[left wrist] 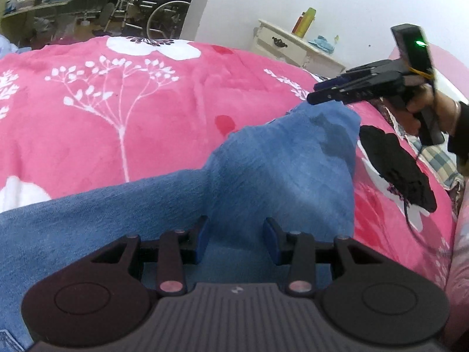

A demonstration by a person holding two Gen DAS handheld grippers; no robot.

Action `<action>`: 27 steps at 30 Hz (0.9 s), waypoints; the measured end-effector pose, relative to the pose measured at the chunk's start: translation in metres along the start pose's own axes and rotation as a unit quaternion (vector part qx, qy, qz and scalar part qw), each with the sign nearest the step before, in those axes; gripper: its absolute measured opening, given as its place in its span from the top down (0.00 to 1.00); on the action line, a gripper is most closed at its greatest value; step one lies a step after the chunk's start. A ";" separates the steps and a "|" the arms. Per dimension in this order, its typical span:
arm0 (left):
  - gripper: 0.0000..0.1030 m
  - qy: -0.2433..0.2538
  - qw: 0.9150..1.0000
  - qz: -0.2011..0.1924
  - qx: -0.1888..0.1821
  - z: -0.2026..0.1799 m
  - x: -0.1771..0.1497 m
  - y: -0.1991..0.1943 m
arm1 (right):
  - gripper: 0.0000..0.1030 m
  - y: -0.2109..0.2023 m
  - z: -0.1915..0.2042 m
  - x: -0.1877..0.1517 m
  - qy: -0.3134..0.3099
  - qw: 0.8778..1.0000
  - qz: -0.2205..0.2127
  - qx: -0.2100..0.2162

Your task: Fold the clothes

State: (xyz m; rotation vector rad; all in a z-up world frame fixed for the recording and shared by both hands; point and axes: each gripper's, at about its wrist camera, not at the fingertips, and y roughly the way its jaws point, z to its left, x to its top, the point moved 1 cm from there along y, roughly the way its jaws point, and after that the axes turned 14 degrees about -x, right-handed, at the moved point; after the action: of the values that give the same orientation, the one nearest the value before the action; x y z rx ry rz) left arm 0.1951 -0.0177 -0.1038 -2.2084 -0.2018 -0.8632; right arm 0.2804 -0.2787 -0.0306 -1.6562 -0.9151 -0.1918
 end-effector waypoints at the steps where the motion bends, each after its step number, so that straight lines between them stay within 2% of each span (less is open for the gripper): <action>1: 0.60 -0.003 1.000 -0.003 0.000 0.001 -0.001 0.000 | 0.61 0.004 -0.010 0.002 0.008 1.000 0.015 -0.014; 2: 0.60 -0.003 1.000 -0.007 0.000 0.001 -0.003 0.000 | 0.61 0.008 -0.029 0.002 0.043 0.998 0.030 -0.024; 4: 0.59 0.003 1.000 -0.009 0.003 0.000 -0.005 0.000 | 0.61 0.014 -0.065 -0.005 0.153 0.986 0.049 -0.041; 6: 0.59 0.010 1.000 -0.009 0.005 -0.001 -0.006 0.000 | 0.59 0.016 -0.099 -0.020 0.257 0.963 0.056 -0.057; 9: 0.59 0.006 1.000 -0.009 0.003 0.000 -0.005 0.000 | 0.53 0.016 -0.155 -0.055 0.363 0.921 0.043 -0.133; 10: 0.59 0.003 1.000 -0.009 0.004 0.000 -0.005 0.000 | 0.52 0.017 -0.172 -0.064 0.380 0.910 0.035 -0.159; 12: 0.59 -0.001 1.000 -0.008 0.005 0.000 -0.005 0.000 | 0.39 0.020 -0.205 -0.083 0.396 0.896 0.029 -0.197; 13: 0.59 -0.002 1.000 -0.008 0.006 0.000 -0.005 0.000 | 0.37 0.025 -0.221 -0.093 0.410 0.888 0.037 -0.205; 16: 0.59 -0.009 1.000 -0.009 0.010 -0.001 -0.004 0.000 | 0.35 0.038 -0.253 -0.120 0.462 0.868 0.064 -0.172; 19: 0.59 -0.019 1.000 -0.010 0.013 0.000 -0.003 0.001 | 0.30 0.057 -0.261 -0.130 0.490 0.863 0.080 -0.098; 23: 0.59 -0.032 0.999 -0.008 0.020 -0.001 -0.001 0.000 | 0.30 0.082 -0.252 -0.133 0.443 0.878 0.137 -0.117; 24: 0.59 -0.034 0.999 -0.007 0.022 -0.001 -0.001 0.000 | 0.31 0.087 -0.251 -0.136 0.442 0.877 0.144 -0.119; 26: 0.59 -0.037 0.999 -0.007 0.026 -0.002 -0.001 -0.001 | 0.33 0.087 -0.252 -0.144 0.464 0.868 0.138 -0.114; 27: 0.59 -0.039 0.999 -0.007 0.028 -0.002 -0.001 -0.001 | 0.46 0.084 -0.253 -0.146 0.475 0.863 0.131 -0.114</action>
State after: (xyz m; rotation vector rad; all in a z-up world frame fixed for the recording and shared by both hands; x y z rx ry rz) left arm 0.1933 -0.0186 -0.1029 -2.1927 -0.2759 -0.7691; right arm 0.3209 -0.5716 -0.0988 -1.5884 0.0925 -0.8661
